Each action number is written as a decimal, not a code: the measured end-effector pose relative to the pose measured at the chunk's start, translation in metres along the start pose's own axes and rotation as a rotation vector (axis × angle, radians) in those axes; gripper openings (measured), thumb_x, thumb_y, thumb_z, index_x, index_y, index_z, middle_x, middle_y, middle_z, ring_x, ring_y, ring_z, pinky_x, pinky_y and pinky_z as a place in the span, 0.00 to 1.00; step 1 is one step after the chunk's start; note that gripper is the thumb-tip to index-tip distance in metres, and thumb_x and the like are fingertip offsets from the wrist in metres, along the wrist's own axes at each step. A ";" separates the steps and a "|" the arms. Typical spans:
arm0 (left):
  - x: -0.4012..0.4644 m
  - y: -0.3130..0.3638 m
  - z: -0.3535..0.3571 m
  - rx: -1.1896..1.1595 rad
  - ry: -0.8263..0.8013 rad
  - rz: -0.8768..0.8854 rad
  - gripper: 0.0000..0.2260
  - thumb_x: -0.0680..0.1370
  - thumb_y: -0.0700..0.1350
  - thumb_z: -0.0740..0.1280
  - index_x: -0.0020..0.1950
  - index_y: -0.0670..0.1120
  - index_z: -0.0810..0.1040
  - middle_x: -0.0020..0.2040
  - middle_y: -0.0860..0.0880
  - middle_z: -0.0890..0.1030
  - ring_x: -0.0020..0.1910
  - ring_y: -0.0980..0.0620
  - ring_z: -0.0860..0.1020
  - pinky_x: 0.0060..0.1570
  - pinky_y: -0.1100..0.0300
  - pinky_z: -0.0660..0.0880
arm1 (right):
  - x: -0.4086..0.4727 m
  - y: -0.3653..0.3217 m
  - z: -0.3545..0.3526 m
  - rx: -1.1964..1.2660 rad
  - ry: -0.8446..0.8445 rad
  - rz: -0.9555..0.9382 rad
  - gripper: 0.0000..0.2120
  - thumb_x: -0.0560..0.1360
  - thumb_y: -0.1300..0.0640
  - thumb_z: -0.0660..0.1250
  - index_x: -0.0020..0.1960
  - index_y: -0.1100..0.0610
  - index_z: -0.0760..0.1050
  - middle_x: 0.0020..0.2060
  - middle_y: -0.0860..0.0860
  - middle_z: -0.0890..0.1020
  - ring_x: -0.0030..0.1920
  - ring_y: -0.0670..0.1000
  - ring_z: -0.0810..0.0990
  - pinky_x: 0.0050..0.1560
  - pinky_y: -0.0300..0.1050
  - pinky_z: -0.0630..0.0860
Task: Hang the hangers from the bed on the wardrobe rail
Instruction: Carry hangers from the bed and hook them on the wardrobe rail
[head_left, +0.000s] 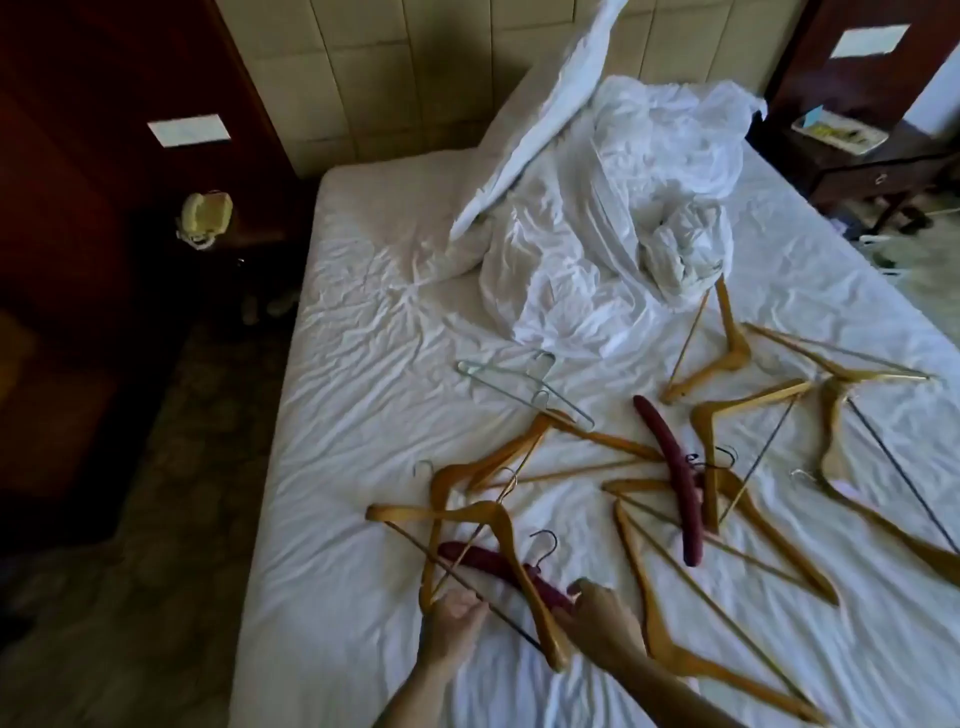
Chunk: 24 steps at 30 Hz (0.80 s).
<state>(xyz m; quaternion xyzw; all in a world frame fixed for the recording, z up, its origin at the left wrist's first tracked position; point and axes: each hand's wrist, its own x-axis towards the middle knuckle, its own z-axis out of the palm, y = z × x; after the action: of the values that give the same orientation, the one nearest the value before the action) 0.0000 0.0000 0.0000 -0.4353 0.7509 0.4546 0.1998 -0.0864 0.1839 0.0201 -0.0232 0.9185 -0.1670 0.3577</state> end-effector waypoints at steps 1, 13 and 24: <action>0.018 0.003 0.010 -0.031 0.023 0.039 0.09 0.74 0.49 0.70 0.36 0.50 0.74 0.37 0.53 0.80 0.41 0.48 0.82 0.42 0.59 0.78 | 0.016 0.003 0.011 0.023 0.028 -0.007 0.20 0.72 0.39 0.66 0.54 0.53 0.80 0.48 0.50 0.85 0.50 0.51 0.83 0.39 0.44 0.70; 0.182 0.011 0.139 -0.028 0.172 -0.049 0.41 0.73 0.61 0.73 0.79 0.42 0.62 0.75 0.43 0.69 0.74 0.44 0.69 0.69 0.51 0.69 | 0.184 0.061 0.137 0.008 -0.039 -0.009 0.11 0.77 0.48 0.63 0.54 0.50 0.80 0.52 0.50 0.80 0.50 0.50 0.80 0.50 0.48 0.79; 0.120 -0.019 0.066 -0.264 0.120 0.098 0.06 0.72 0.45 0.76 0.44 0.47 0.80 0.36 0.53 0.82 0.41 0.57 0.83 0.36 0.74 0.72 | 0.143 0.054 0.132 0.280 -0.385 -0.028 0.23 0.65 0.42 0.65 0.40 0.62 0.80 0.32 0.55 0.82 0.34 0.49 0.79 0.37 0.45 0.73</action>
<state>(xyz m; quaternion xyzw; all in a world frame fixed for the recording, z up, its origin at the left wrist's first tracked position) -0.0553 -0.0038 -0.1262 -0.4471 0.7156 0.5316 0.0731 -0.1004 0.1729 -0.1811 -0.0176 0.8008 -0.2900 0.5238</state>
